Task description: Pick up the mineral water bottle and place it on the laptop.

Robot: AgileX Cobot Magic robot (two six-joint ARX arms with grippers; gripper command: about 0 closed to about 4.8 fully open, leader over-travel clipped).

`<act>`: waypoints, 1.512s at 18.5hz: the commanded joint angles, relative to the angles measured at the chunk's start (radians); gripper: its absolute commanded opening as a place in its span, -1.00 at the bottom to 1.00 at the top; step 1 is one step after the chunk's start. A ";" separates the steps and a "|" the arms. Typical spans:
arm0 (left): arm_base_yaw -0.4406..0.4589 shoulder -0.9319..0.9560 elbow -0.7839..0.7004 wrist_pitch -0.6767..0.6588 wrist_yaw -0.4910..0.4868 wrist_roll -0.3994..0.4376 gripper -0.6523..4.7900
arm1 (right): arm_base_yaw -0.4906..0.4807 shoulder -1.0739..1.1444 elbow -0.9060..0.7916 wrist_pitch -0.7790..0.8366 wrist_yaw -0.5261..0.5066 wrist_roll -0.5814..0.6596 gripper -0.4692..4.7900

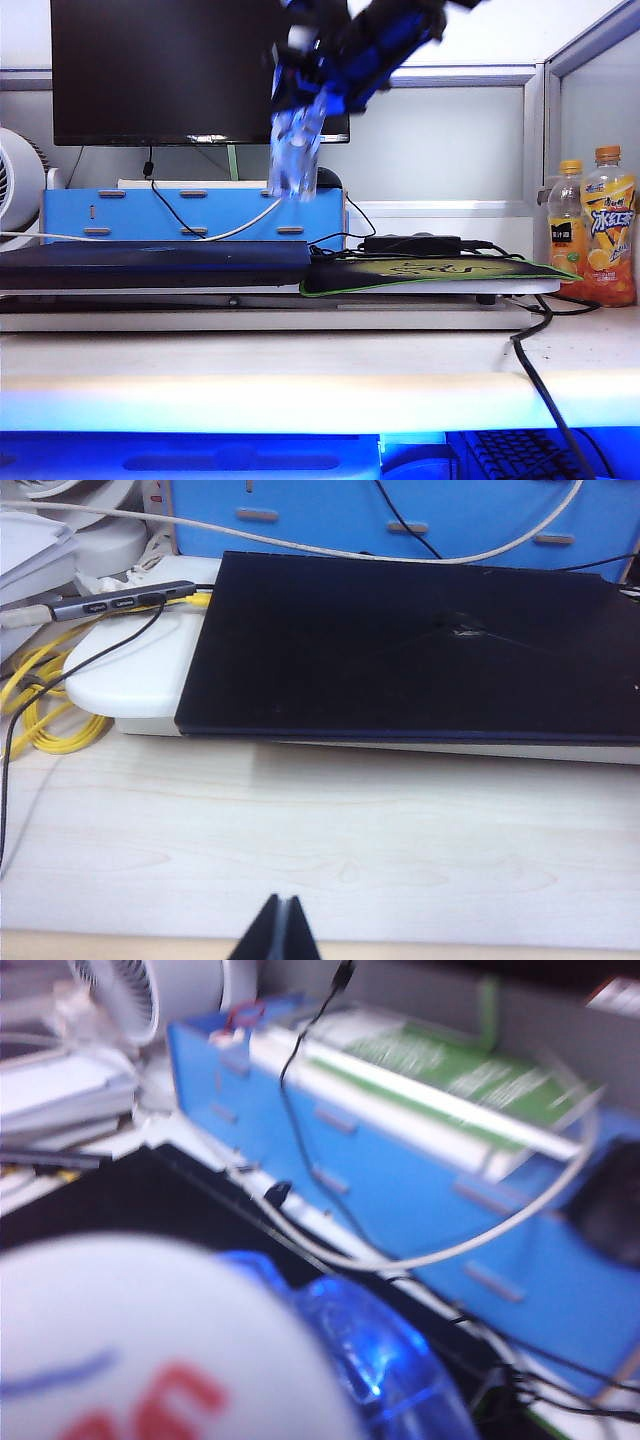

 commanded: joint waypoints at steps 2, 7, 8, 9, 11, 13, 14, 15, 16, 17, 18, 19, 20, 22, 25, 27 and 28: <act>0.000 -0.002 0.000 -0.002 0.002 0.002 -0.77 | 0.034 0.063 0.074 0.092 -0.052 0.004 -0.69; 0.000 -0.002 0.000 -0.002 0.002 0.002 -0.77 | 0.077 0.096 0.085 0.087 -0.066 0.000 -0.69; 0.000 -0.002 0.000 -0.002 0.002 0.001 -0.77 | 0.082 0.104 0.085 0.083 -0.064 0.000 -0.69; 0.000 -0.002 0.000 -0.002 0.002 0.002 -0.77 | 0.083 0.110 0.085 0.077 -0.065 0.000 -0.69; 0.000 -0.002 0.000 -0.002 0.002 0.001 -0.77 | 0.083 0.113 0.085 0.056 -0.053 -0.004 -0.69; 0.000 -0.002 0.000 -0.002 0.002 0.002 -0.77 | 0.083 0.118 0.085 0.047 -0.052 -0.004 -0.69; 0.000 -0.002 0.000 -0.002 0.002 0.001 -0.77 | 0.083 0.119 0.085 0.037 -0.050 -0.004 -0.69; 0.000 -0.002 0.000 -0.002 0.002 0.001 -0.77 | 0.083 0.120 0.085 0.022 -0.046 -0.013 -0.69; 0.000 -0.002 0.000 -0.002 0.002 0.002 -0.77 | 0.083 0.123 0.085 0.008 -0.046 -0.024 -0.69; 0.000 -0.002 0.000 -0.002 0.002 0.002 -0.77 | 0.083 0.133 0.085 -0.016 -0.043 -0.027 -0.69; 0.000 -0.002 0.000 -0.002 0.002 0.002 -0.77 | 0.083 0.141 0.085 -0.029 -0.041 -0.028 -0.69; 0.000 -0.002 0.000 -0.002 0.002 0.002 -0.77 | 0.083 0.147 0.085 -0.040 -0.043 -0.028 -0.69; 0.000 -0.002 0.000 -0.002 0.002 0.002 -0.77 | 0.083 0.148 0.085 -0.043 -0.042 -0.029 -0.69; 0.000 -0.002 0.000 -0.002 0.002 0.001 -0.77 | 0.084 0.148 0.085 -0.027 -0.039 -0.029 -0.63; 0.000 -0.002 0.000 -0.002 0.002 0.002 -0.77 | 0.085 0.146 0.087 0.010 -0.040 -0.029 0.97; 0.000 -0.002 0.000 -0.002 0.002 0.002 -0.77 | 0.086 0.146 0.087 0.014 -0.040 -0.029 1.00; 0.000 -0.002 0.000 -0.002 0.002 0.002 -0.77 | 0.087 0.146 0.087 0.018 -0.040 -0.029 1.00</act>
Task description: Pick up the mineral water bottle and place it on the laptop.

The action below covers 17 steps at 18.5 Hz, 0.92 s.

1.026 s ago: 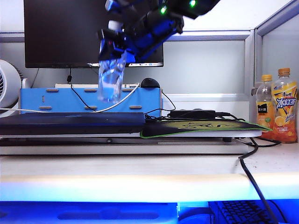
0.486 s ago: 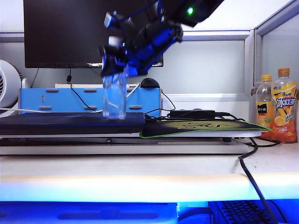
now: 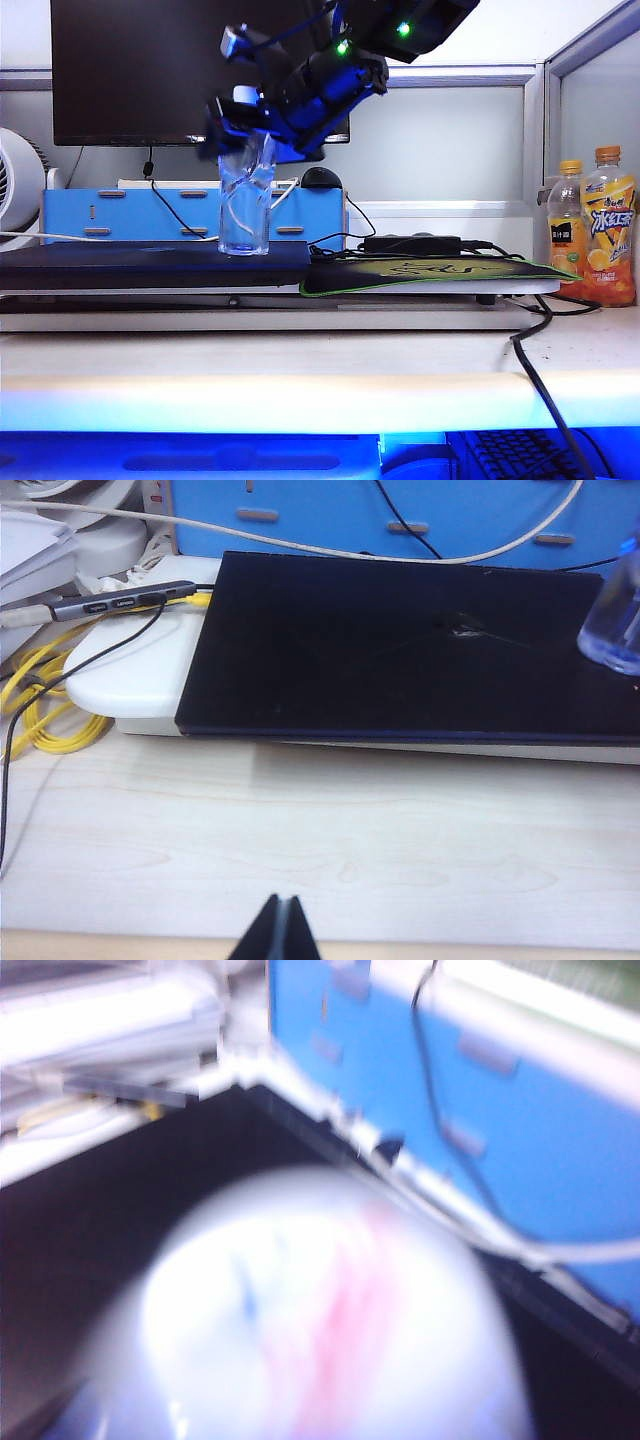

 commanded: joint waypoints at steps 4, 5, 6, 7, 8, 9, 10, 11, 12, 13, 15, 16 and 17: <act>0.000 -0.002 0.000 -0.002 0.002 0.002 -0.77 | 0.006 -0.032 0.006 0.064 -0.007 -0.003 1.00; 0.000 -0.002 0.000 -0.002 0.002 0.001 -0.77 | 0.006 -0.042 0.007 0.072 -0.006 -0.003 1.00; 0.000 -0.002 0.000 -0.002 0.002 0.002 -0.77 | 0.006 -0.053 0.007 0.073 -0.003 -0.003 1.00; 0.000 -0.002 0.000 -0.002 0.002 0.001 -0.77 | 0.006 -0.067 0.007 0.076 -0.003 -0.003 1.00; 0.000 -0.002 0.000 -0.002 0.002 0.002 -0.77 | 0.006 -0.083 0.007 0.078 -0.003 -0.003 1.00; 0.000 -0.002 0.000 -0.002 0.002 0.002 -0.77 | 0.006 -0.107 0.007 0.079 0.001 -0.003 1.00; 0.000 -0.002 0.000 -0.002 0.002 0.002 -0.77 | 0.006 -0.143 0.007 0.077 0.017 -0.003 1.00; 0.000 -0.002 0.000 -0.002 0.002 0.002 -0.77 | 0.006 -0.164 0.007 0.077 0.026 -0.003 1.00; 0.000 -0.002 0.000 -0.002 0.002 0.002 -0.77 | 0.006 -0.193 0.007 0.077 0.032 -0.003 1.00; 0.000 -0.002 0.000 -0.002 0.002 0.001 -0.77 | 0.006 -0.220 0.007 0.078 0.042 -0.003 1.00; 0.000 -0.002 0.000 -0.002 0.002 0.001 -0.77 | 0.006 -0.306 0.007 0.076 0.091 -0.002 1.00; 0.000 -0.002 0.000 -0.002 0.002 0.001 -0.77 | 0.006 -0.386 0.007 0.075 0.113 -0.003 0.95; 0.000 -0.002 0.000 -0.002 0.002 0.001 -0.77 | 0.004 -0.453 0.007 0.075 0.127 -0.003 0.42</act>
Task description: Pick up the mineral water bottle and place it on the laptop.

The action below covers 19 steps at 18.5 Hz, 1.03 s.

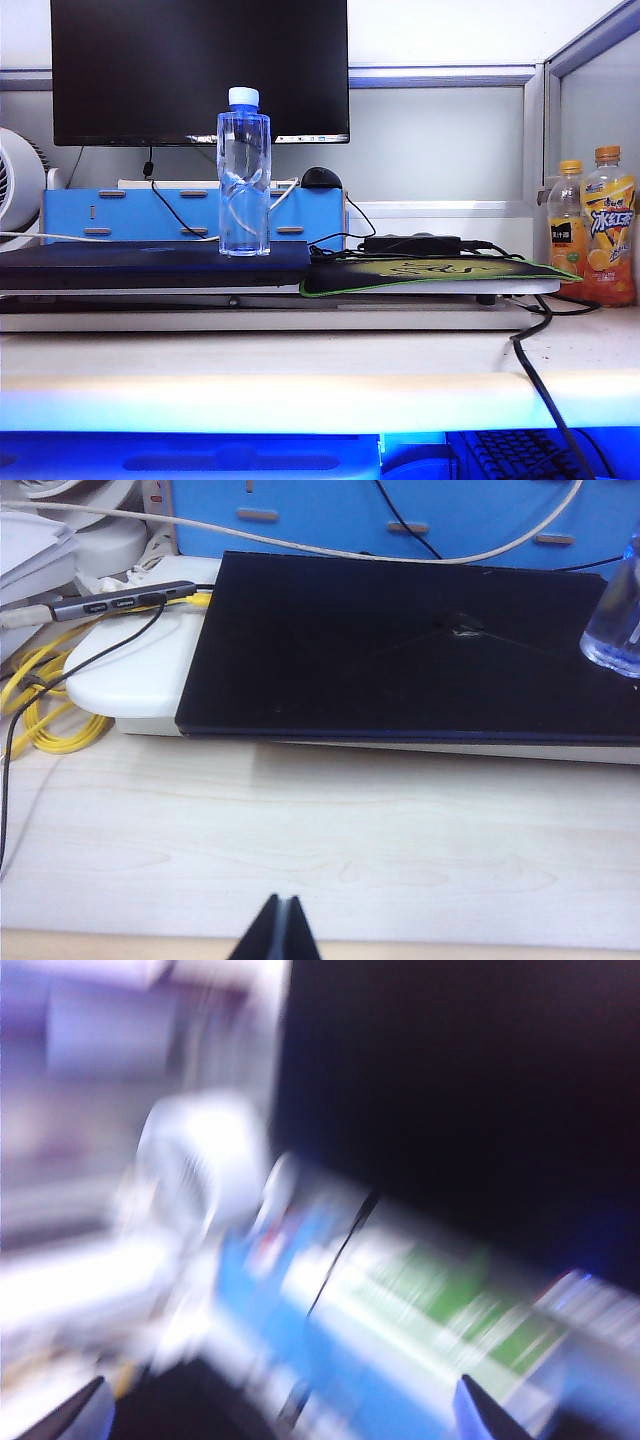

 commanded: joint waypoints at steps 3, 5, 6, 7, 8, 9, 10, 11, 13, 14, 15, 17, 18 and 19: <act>0.000 -0.002 0.000 -0.002 0.002 0.001 -0.77 | -0.002 -0.286 0.006 -0.027 0.101 -0.004 -0.78; 0.000 -0.002 0.000 -0.002 0.002 0.002 -0.77 | -0.002 -0.386 0.006 -0.141 0.143 -0.048 -0.82; 0.000 -0.002 0.000 -0.002 0.002 0.002 -0.77 | -0.002 -0.447 0.006 -0.232 0.182 -0.069 -0.82; 0.000 -0.002 0.000 -0.002 0.002 0.002 -0.77 | -0.002 -0.504 0.005 -0.321 0.221 -0.093 -0.82; 0.000 -0.002 0.000 -0.002 0.002 0.002 -0.77 | -0.002 -0.537 0.005 -0.372 0.245 -0.101 -0.82; 0.000 -0.002 0.000 -0.002 0.002 0.001 -0.77 | -0.002 -0.579 0.005 -0.428 0.275 -0.096 -0.82; 0.000 -0.002 0.000 -0.002 0.002 0.002 -0.77 | -0.002 -0.626 0.005 -0.478 0.287 -0.096 -0.82; 0.000 -0.002 0.000 -0.002 0.002 0.002 -0.77 | -0.002 -0.672 0.005 -0.512 0.300 -0.096 -0.82; 0.000 -0.002 0.000 -0.002 0.002 0.002 -0.77 | -0.002 -0.777 0.005 -0.555 0.303 -0.097 -0.82; 0.000 -0.002 0.000 -0.002 0.002 0.002 -0.77 | -0.002 -0.829 0.005 -0.570 0.303 -0.097 -0.82; 0.000 -0.002 0.000 -0.002 0.002 0.001 -0.77 | -0.002 -0.882 0.005 -0.592 0.311 -0.097 -0.82; 0.000 -0.002 0.000 -0.002 0.002 0.002 -0.77 | -0.002 -0.993 0.005 -0.669 0.363 -0.096 -0.82; 0.000 -0.002 0.000 -0.002 0.002 0.002 -0.77 | -0.001 -1.039 0.005 -0.712 0.374 -0.092 -0.82; 0.000 -0.002 0.000 -0.002 0.002 0.002 -0.77 | -0.001 -1.086 0.003 -0.770 0.377 -0.072 -0.82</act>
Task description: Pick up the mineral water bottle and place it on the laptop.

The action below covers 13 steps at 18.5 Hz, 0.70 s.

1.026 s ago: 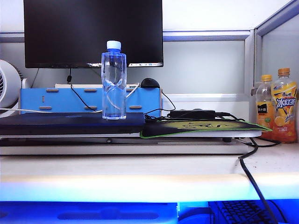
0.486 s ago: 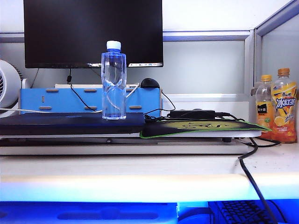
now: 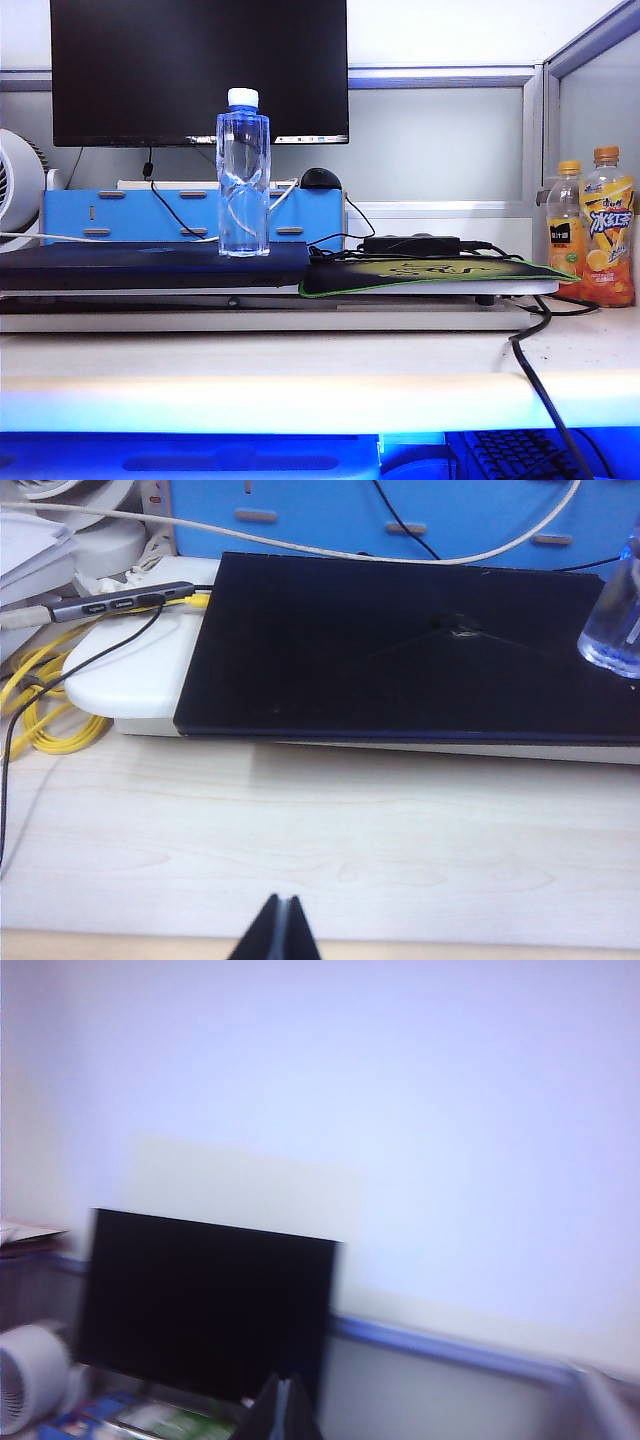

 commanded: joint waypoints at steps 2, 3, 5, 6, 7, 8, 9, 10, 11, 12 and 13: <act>0.000 -0.002 0.000 -0.002 0.002 0.002 -0.77 | -0.001 -0.138 -0.011 -0.218 0.077 0.027 -0.82; 0.000 -0.002 0.000 -0.002 0.002 0.002 -0.77 | -0.005 -0.162 -0.037 -0.224 0.119 0.024 -0.82; 0.000 -0.002 0.000 -0.002 0.002 0.001 -0.77 | -0.027 -0.225 -0.174 -0.142 0.143 0.014 -0.82; 0.000 -0.002 0.000 -0.002 0.002 0.001 -0.77 | -0.042 -0.253 -0.260 -0.079 0.142 -0.006 -0.82; 0.000 -0.002 0.000 -0.002 0.002 0.001 -0.77 | -0.065 -0.285 -0.377 0.009 0.140 -0.028 -0.81; 0.000 -0.002 0.000 -0.002 0.002 0.001 -0.77 | -0.090 -0.310 -0.484 0.095 0.123 -0.030 -0.76; 0.000 -0.002 0.000 -0.002 0.002 0.002 -0.77 | -0.128 -0.332 -0.611 0.200 0.085 -0.029 -0.72; 0.000 -0.002 0.000 -0.002 0.002 0.001 -0.77 | -0.166 -0.348 -0.714 0.288 0.040 -0.026 -0.72; 0.000 -0.002 0.000 -0.002 0.002 0.001 -0.77 | -0.212 -0.360 -0.823 0.365 -0.014 -0.025 -0.72; 0.000 -0.002 0.000 -0.002 0.002 0.001 -0.77 | -0.250 -0.367 -0.904 0.409 -0.054 -0.025 -0.72; 0.000 -0.002 0.000 -0.002 0.002 0.001 -0.77 | -0.293 -0.377 -0.983 0.428 -0.091 -0.021 -0.72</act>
